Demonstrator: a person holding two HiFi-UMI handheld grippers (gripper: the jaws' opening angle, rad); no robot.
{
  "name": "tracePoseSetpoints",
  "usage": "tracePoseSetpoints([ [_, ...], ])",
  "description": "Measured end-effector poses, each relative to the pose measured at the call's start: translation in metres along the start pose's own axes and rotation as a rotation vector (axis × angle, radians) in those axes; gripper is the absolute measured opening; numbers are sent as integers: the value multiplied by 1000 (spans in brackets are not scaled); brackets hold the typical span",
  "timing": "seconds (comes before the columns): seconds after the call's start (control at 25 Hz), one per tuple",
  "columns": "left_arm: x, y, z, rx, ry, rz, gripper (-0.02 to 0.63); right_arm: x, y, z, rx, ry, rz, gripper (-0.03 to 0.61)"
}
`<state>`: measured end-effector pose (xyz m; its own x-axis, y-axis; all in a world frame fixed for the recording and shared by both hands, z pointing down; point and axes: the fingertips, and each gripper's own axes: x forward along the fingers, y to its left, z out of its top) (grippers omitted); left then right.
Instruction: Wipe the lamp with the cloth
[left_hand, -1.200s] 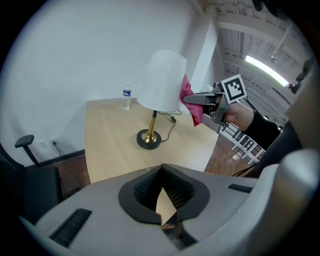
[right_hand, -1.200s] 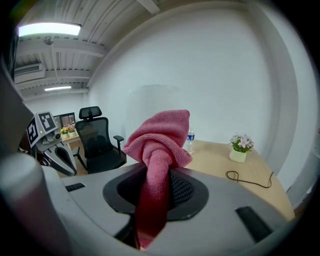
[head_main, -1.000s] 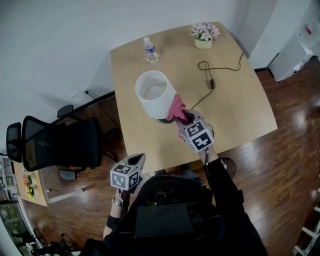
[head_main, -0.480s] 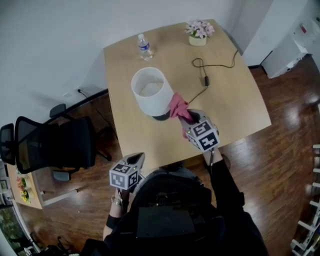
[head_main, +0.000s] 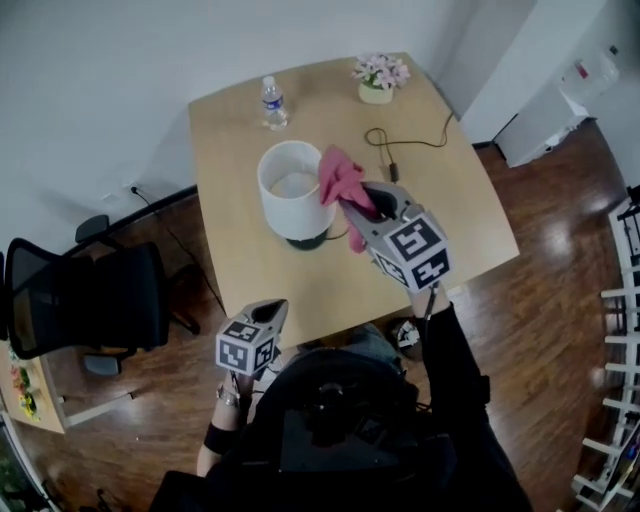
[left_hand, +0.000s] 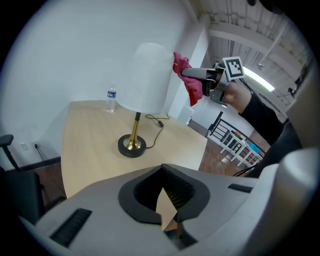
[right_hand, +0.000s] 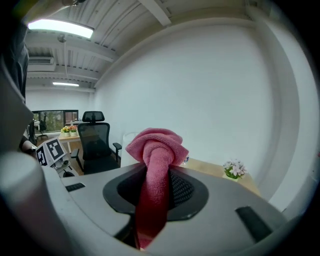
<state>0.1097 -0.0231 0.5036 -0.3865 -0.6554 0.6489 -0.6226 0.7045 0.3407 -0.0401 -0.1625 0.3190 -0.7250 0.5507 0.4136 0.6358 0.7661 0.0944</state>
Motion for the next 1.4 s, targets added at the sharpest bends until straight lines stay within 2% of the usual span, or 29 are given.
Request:
tracePoseSetpoints([
  [0.36, 12, -3, 32, -77, -34, 135, -5, 36, 4, -36, -46, 75, 187, 107],
  [0.64, 27, -19, 36, -118, -22, 206, -5, 54, -8, -92, -88, 182, 287, 107],
  [1.08, 55, -39, 57, -118, -7, 240, -5, 63, -14, -160, -128, 323, 385, 107],
  [1.24, 66, -46, 72, -122, -20, 239, -3, 42, -31, -137, -118, 260, 383, 107],
  [1.4, 74, -51, 82, -136, -18, 230, -5, 17, -54, -67, -105, 95, 408, 107],
])
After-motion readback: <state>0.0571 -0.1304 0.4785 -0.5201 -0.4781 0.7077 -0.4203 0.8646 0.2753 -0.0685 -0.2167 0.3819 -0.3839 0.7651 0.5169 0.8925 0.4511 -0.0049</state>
